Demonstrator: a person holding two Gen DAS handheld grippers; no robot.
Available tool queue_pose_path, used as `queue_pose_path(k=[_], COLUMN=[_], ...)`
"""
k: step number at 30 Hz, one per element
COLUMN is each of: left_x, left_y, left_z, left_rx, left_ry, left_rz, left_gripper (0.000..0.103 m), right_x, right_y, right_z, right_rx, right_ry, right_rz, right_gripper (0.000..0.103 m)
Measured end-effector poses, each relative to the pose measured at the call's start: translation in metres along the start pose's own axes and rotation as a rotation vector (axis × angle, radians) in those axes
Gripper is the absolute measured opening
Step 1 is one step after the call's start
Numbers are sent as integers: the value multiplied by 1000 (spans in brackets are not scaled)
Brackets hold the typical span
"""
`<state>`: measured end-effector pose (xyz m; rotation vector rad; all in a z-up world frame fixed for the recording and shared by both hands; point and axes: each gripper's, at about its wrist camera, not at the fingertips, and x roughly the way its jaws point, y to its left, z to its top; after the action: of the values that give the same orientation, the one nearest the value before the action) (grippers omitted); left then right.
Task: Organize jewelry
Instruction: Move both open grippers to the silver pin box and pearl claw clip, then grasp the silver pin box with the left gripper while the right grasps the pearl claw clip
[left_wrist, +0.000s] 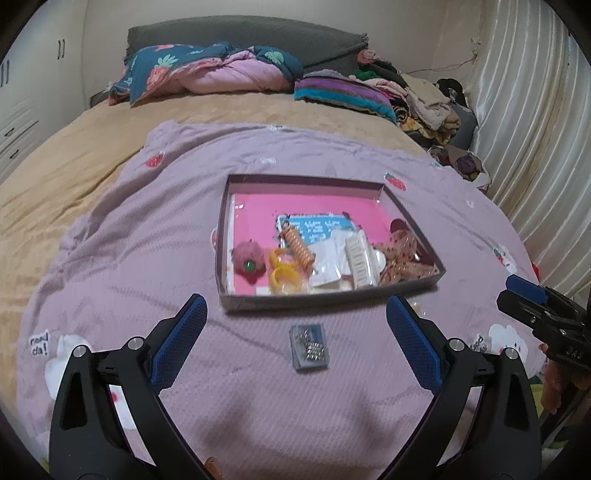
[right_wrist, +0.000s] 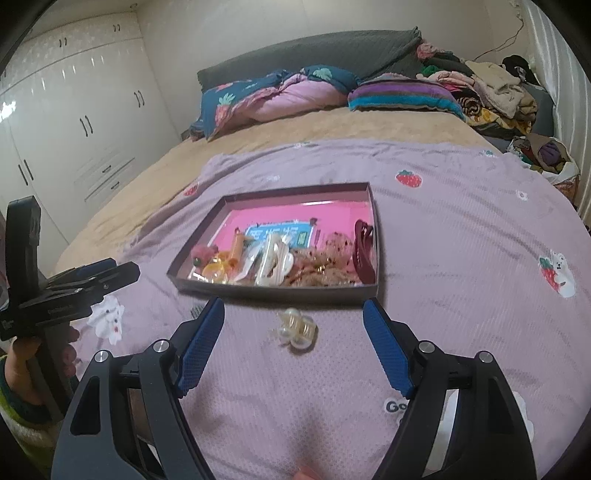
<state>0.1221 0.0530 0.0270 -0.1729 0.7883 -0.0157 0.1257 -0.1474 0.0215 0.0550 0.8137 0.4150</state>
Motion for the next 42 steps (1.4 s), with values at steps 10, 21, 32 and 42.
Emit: queue_pose_path(k=[10,21,32,42], left_x=[15,43,70,87], left_y=[2,1,-1,-9], left_z=[-26,-48,-57,-54], left_rx=[19,23,6,8], left_ry=[69,161,223,236], left_rz=[-8,-29,-32,-35], left_gripper=[91,67,57,47], right_x=[21,64,112,120], right_y=[1,-4,-3,0], right_z=[-13,-28,-22,-21], right_rx=[-19,-17,-34,-46], right_ry=[67,187,247,231], right_rz=[-6,23,23,44], right_gripper=[77,76,61,49])
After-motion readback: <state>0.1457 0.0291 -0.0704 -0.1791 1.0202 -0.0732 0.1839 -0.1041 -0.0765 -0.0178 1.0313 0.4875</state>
